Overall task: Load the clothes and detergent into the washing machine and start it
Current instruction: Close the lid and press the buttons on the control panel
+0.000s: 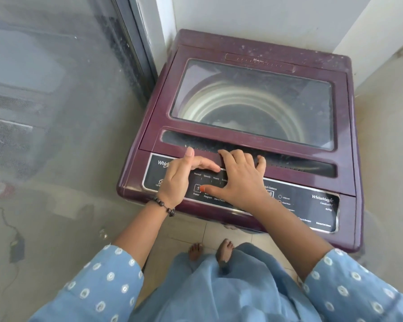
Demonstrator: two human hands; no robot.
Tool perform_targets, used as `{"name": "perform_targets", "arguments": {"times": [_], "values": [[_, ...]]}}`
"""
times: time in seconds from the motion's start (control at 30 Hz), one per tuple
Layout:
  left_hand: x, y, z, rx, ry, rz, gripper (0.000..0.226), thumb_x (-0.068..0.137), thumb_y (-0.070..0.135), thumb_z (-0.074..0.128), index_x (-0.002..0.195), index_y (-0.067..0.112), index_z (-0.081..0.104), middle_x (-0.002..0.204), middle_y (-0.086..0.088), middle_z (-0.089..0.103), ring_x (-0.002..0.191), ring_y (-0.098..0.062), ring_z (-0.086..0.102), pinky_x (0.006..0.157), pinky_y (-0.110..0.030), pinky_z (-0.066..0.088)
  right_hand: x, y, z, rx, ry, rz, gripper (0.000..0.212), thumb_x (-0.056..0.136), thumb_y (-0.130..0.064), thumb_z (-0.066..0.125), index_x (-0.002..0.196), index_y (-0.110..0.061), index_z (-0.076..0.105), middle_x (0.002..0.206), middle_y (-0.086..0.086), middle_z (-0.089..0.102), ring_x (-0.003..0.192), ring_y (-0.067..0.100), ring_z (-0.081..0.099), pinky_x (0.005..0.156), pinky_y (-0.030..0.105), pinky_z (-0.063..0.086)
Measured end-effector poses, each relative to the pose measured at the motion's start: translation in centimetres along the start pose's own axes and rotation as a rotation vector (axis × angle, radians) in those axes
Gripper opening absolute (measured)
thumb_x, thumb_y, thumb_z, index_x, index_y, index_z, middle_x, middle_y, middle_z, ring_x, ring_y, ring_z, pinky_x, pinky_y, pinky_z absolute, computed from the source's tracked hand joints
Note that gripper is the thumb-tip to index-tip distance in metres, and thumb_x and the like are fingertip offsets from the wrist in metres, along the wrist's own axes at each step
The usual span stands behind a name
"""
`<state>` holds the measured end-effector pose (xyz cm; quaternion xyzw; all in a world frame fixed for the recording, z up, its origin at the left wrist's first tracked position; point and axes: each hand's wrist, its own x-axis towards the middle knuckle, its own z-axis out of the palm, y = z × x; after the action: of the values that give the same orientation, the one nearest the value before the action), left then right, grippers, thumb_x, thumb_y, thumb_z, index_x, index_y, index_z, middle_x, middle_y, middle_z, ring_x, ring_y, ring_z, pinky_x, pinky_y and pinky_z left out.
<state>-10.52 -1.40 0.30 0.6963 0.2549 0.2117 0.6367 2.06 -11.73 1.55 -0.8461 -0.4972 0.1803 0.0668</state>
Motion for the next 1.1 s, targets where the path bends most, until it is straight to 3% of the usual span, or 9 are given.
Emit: {"name": "perform_targets", "arguments": {"times": [0.13,0.27,0.43,0.5,0.6,0.73,0.83,0.93,1.1], "values": [[0.6,-0.2,-0.7,-0.026,-0.055,0.026,0.078,0.101,0.047,0.014,0.094,-0.001,0.075,0.095,-0.010,0.076,0.098,-0.018,0.071,0.092,-0.024,0.050,0.2,-0.1,0.2,0.028,0.016,0.005,0.101,0.069,-0.083,0.051,0.149,-0.026,0.028,0.140,-0.003,0.038,0.135,0.023,0.033,0.115,0.061,0.006],[1.3,-0.5,-1.0,-0.078,-0.061,0.097,0.082,0.095,0.061,0.018,0.096,0.001,0.073,0.094,-0.016,0.074,0.096,-0.025,0.072,0.093,-0.036,0.054,0.2,-0.1,0.6,0.006,0.061,0.001,0.107,0.062,-0.090,0.035,0.147,-0.025,0.031,0.140,-0.003,0.041,0.133,0.025,0.036,0.113,0.065,0.009],[1.2,-0.4,-1.0,-0.110,-0.014,0.059,0.077,0.099,0.050,0.014,0.096,0.001,0.073,0.094,-0.017,0.074,0.098,-0.025,0.071,0.094,-0.036,0.053,0.3,-0.3,0.7,-0.018,0.053,0.009,0.104,0.067,-0.086,0.053,0.148,-0.026,0.030,0.144,-0.004,0.038,0.136,0.025,0.033,0.113,0.067,0.006],[1.3,-0.5,-1.2,-0.097,-0.029,0.060,0.073,0.107,0.036,0.008,0.097,0.005,0.073,0.093,-0.015,0.074,0.097,-0.024,0.071,0.093,-0.036,0.053,0.4,-0.4,0.7,-0.018,0.045,0.009,0.105,0.066,-0.086,0.053,0.149,-0.025,0.030,0.145,-0.003,0.038,0.137,0.025,0.032,0.112,0.068,0.006],[1.5,-0.7,-1.4,-0.089,-0.066,0.062,0.071,0.104,0.023,0.003,0.096,0.005,0.072,0.093,-0.015,0.073,0.095,-0.026,0.071,0.091,-0.035,0.053,0.5,-0.4,0.7,-0.018,0.018,0.015,0.107,0.064,-0.087,0.050,0.149,-0.024,0.030,0.146,-0.002,0.038,0.137,0.026,0.032,0.112,0.069,0.006],[1.5,-0.7,-1.3,-0.094,-0.099,0.082,0.069,0.102,0.037,0.013,0.092,0.003,0.073,0.088,-0.014,0.074,0.092,-0.025,0.072,0.088,-0.033,0.053,0.5,-0.4,0.6,-0.029,-0.001,0.026,0.107,0.062,-0.087,0.043,0.148,-0.024,0.030,0.146,0.000,0.037,0.138,0.026,0.031,0.113,0.068,0.004],[1.6,-1.0,-1.3,-0.093,-0.102,0.115,0.069,0.106,0.032,0.012,0.090,0.003,0.072,0.087,-0.012,0.074,0.090,-0.024,0.072,0.087,-0.034,0.054,0.5,-0.6,0.5,-0.037,-0.003,0.032,0.110,0.059,-0.088,0.041,0.148,-0.023,0.031,0.145,0.001,0.038,0.137,0.027,0.031,0.113,0.068,0.005],[1.6,-1.4,-1.4,-0.075,-0.120,0.175,0.072,0.092,0.043,0.014,0.093,-0.001,0.071,0.087,-0.014,0.074,0.090,-0.024,0.072,0.088,-0.034,0.054,0.3,-0.6,0.4,-0.034,-0.012,0.034,0.112,0.058,-0.089,0.039,0.147,-0.023,0.032,0.145,0.001,0.038,0.137,0.027,0.031,0.113,0.068,0.004],[1.7,-1.5,-1.6,-0.062,-0.154,0.201,0.072,0.091,0.043,0.014,0.097,-0.001,0.070,0.094,-0.015,0.072,0.092,-0.023,0.072,0.088,-0.035,0.053,0.4,-0.7,0.4,-0.014,-0.002,0.041,0.103,0.066,-0.085,0.048,0.147,-0.023,0.033,0.144,0.001,0.039,0.137,0.027,0.031,0.113,0.067,0.001]]}}
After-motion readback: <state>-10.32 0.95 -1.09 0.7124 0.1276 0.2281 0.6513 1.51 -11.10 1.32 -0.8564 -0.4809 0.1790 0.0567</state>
